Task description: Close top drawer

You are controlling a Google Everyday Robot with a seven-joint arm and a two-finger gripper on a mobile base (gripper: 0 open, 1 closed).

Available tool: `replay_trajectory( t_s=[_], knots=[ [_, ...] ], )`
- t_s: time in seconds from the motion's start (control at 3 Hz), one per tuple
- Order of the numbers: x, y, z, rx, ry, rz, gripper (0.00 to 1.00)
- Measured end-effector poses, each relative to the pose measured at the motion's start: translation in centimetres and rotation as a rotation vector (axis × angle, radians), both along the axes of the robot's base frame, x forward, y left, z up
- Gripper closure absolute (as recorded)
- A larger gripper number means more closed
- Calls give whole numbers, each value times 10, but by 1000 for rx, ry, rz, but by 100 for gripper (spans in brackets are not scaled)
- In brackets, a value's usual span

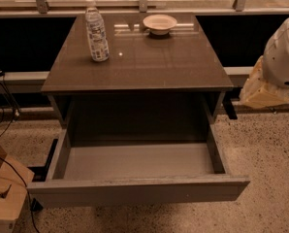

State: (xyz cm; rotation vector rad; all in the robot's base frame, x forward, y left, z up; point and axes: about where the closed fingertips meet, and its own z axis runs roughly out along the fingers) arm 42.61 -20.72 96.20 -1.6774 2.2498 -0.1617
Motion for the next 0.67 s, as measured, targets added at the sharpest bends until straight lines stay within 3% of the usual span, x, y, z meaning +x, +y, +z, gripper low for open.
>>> replay_trajectory(
  t_s=[0.33, 0.67],
  knots=[
    [-16, 6, -41, 16, -17, -22, 100],
    [-29, 7, -92, 90, -31, -51, 100]
  ],
)
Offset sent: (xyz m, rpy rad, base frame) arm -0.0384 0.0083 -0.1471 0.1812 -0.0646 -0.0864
